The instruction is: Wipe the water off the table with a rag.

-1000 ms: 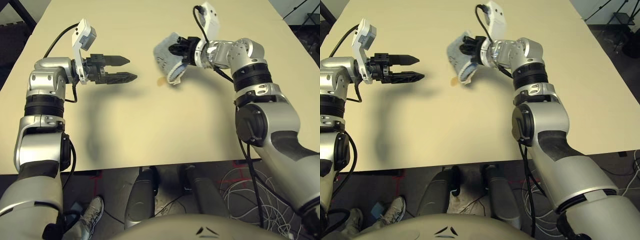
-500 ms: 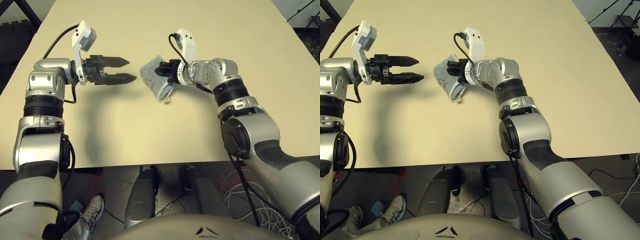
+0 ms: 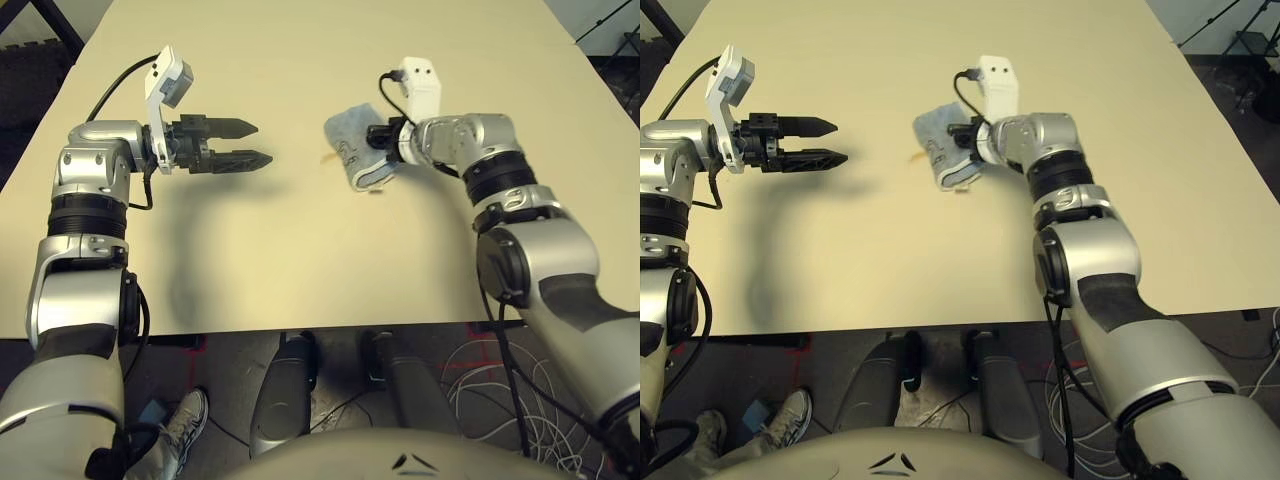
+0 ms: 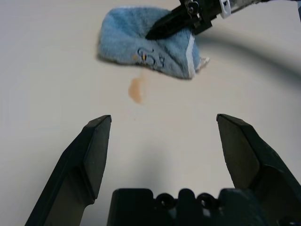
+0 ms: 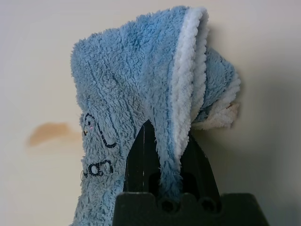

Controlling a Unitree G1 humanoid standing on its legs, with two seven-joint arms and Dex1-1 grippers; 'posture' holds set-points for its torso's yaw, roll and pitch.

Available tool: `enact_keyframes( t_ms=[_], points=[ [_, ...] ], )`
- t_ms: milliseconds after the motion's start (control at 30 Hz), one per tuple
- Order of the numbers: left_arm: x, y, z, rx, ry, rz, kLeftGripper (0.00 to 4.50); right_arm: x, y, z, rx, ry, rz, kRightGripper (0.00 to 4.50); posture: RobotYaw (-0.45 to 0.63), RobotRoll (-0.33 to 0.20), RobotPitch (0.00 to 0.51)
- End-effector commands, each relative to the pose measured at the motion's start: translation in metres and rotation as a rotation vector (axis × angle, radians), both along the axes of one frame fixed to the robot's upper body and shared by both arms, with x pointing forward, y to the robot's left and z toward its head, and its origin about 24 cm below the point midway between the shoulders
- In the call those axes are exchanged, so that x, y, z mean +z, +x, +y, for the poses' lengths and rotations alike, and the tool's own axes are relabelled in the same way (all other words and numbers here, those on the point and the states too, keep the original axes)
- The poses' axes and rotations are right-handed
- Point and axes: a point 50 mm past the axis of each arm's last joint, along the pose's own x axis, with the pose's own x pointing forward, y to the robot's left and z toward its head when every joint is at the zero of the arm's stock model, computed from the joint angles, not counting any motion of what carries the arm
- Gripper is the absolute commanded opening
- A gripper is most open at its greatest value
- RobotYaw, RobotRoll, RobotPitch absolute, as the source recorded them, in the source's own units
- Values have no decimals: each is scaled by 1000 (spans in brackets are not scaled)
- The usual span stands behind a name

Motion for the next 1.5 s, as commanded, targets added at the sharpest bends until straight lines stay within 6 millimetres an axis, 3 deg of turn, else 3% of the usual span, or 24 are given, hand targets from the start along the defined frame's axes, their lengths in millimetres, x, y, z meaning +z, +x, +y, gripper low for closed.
enact_keyframes(
  t_ms=[33, 200, 267, 400, 567, 767, 933, 1500],
  points=[
    [1, 1, 0, 0, 14, -8, 4500, 10, 4, -10, -52, 0, -39, 58, 42, 0, 216],
    [1, 1, -1, -5, 16, -9, 4500, 43, 4, 20, 50, 120, -105, 57, 41, 0, 211],
    [2, 1, -1, -8, 19, -9, 4500, 58, 0, 43, 140, 171, -127, 57, 42, 0, 210],
    [2, 1, -1, -8, 21, -9, 4500, 69, -8, 74, 252, 224, -133, 57, 44, 0, 209],
    [2, 0, -1, -11, 21, -9, 4500, 48, -16, 100, 327, 206, -70, 56, 54, 0, 207],
    [0, -2, 0, -9, 20, -4, 4500, 4, -27, 110, 371, 134, 75, 55, 60, 0, 206],
    [-1, -2, 1, -5, 19, -2, 4500, -14, -28, 98, 366, 41, 126, 54, 67, 0, 205],
    [1, 0, 0, -5, 22, -6, 4500, -12, -4, 2, 26, -74, 121, 54, 40, 0, 199]
  ],
)
